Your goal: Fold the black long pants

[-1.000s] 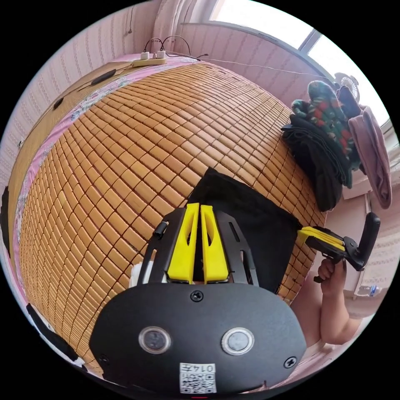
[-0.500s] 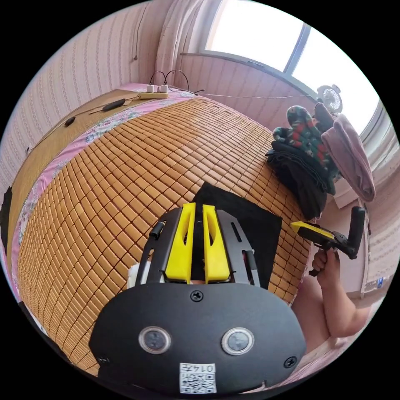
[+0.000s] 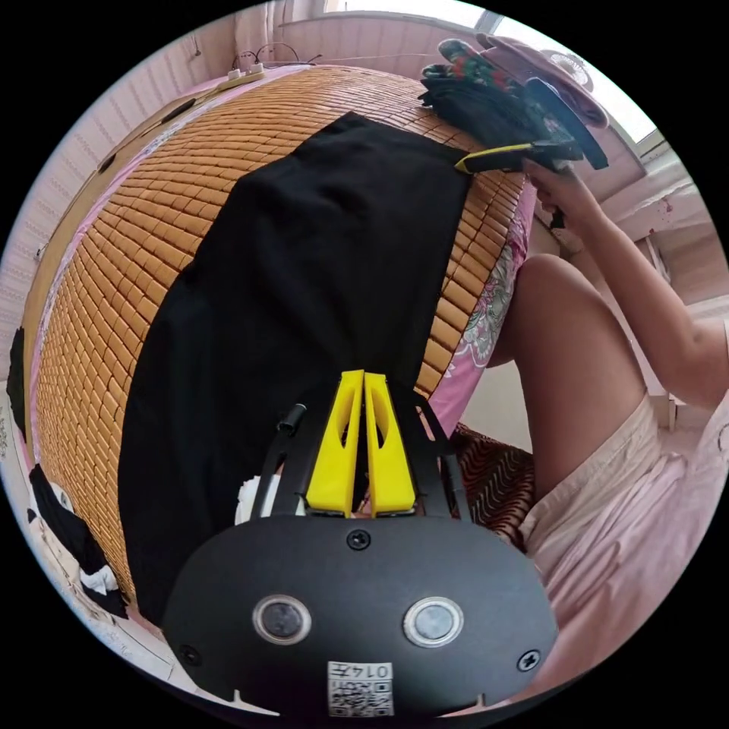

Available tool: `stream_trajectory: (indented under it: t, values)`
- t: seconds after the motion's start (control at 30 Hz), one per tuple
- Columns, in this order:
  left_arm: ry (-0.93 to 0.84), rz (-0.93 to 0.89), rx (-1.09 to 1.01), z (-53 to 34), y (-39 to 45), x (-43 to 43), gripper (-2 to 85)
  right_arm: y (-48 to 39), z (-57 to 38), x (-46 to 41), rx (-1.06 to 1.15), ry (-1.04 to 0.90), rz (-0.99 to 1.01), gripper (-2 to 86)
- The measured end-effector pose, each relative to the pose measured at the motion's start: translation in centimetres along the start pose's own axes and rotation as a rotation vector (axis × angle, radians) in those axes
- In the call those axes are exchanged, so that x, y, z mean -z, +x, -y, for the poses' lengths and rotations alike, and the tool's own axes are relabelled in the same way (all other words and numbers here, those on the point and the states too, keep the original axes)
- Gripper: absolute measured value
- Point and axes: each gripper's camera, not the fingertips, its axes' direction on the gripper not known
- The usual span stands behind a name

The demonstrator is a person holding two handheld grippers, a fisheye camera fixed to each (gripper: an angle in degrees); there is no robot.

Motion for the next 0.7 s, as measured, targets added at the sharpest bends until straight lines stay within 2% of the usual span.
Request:
stream_trajectory:
  t: [0.07,0.2,0.33,0.43,0.53,0.6,0.63,0.7]
  values:
    - [-0.009,-0.087,-0.027,-1.3,0.8,-0.4,-1.0,-0.4,-1.8,-0.5,0.007,-0.049,-0.038,-0.3]
    - [0.022,-0.132,-0.067,-3.7,2.3,-0.8,-1.0,-0.5,-5.2,-1.5,-0.034,-0.147,-0.048,-0.1]
    - [0.125,-0.133,-0.015,-6.9,1.6,1.5,-1.0,-1.2,-3.8,-0.1,-0.002,0.043,0.013,1.1]
    - [0.173,0.005,0.095,-9.4,-1.0,2.8,-1.0,-1.4,1.1,-2.6,0.035,0.1,0.03,5.5]
    - [0.183,0.126,0.262,-12.2,-4.7,3.1,-1.0,-0.7,6.3,-8.0,0.001,0.059,0.045,10.2]
    - [0.175,0.168,0.364,-14.0,-6.7,3.0,-1.0,0.0,8.4,-11.9,-0.029,-0.007,0.12,9.4]
    - [0.176,0.201,0.421,-15.3,-7.8,2.9,-1.0,0.4,9.2,-14.0,-0.036,-0.053,0.173,4.2]
    - [0.161,0.238,0.493,-16.9,-9.1,2.4,-1.0,0.8,9.7,-15.4,-0.066,-0.04,0.187,0.8]
